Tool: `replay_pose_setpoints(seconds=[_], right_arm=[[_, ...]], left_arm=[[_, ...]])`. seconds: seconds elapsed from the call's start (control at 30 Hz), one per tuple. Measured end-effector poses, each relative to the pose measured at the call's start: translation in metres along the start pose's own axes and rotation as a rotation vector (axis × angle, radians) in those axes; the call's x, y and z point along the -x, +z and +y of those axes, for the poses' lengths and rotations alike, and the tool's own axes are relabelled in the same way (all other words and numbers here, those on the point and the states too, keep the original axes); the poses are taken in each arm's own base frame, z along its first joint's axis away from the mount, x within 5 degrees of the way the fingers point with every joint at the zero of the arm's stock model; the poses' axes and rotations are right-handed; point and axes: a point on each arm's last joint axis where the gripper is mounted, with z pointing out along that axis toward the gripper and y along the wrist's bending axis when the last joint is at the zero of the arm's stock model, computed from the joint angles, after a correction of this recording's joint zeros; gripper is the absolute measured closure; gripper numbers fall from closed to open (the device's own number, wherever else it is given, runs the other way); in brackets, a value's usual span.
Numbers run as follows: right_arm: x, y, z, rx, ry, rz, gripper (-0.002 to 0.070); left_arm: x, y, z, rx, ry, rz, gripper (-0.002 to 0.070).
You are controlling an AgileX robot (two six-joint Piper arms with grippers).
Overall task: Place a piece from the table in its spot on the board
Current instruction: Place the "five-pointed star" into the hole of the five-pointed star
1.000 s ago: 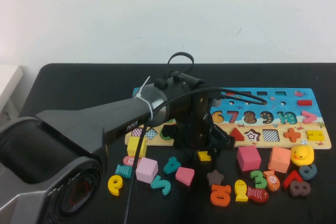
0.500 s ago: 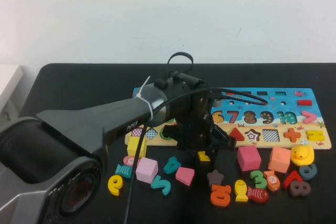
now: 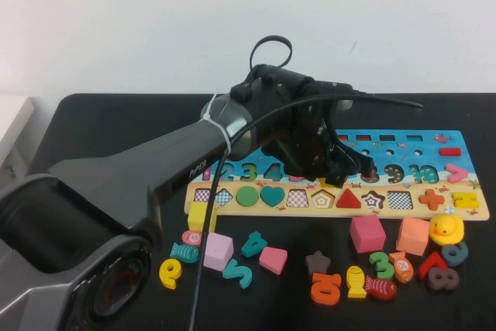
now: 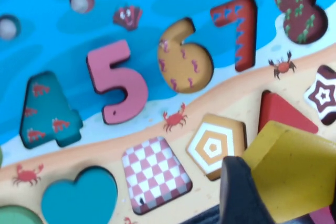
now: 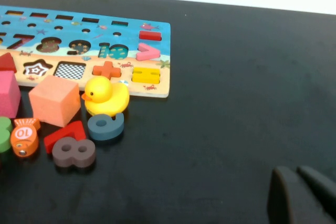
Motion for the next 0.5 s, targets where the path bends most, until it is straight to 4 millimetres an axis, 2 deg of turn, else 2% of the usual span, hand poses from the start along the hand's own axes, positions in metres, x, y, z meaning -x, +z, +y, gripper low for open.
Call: replay_pose_setpoints(seconds=[0.17,0.37,0.5], right_arm=[[0.000,0.000,0.000,0.000,-0.004,0.000,0.0658],[0.000,0.000,0.000,0.000,-0.004,0.000,0.0658],[0.000,0.000,0.000,0.000,-0.004,0.000,0.0658]], left_arm=[[-0.002,0.009,0.002,0.005,0.014,0.009,0.0361],[-0.012,0.034,0.008,0.020,0.035,0.059,0.0361],[-0.013,0.038,0.008,0.021,0.067,0.067,0.0361]])
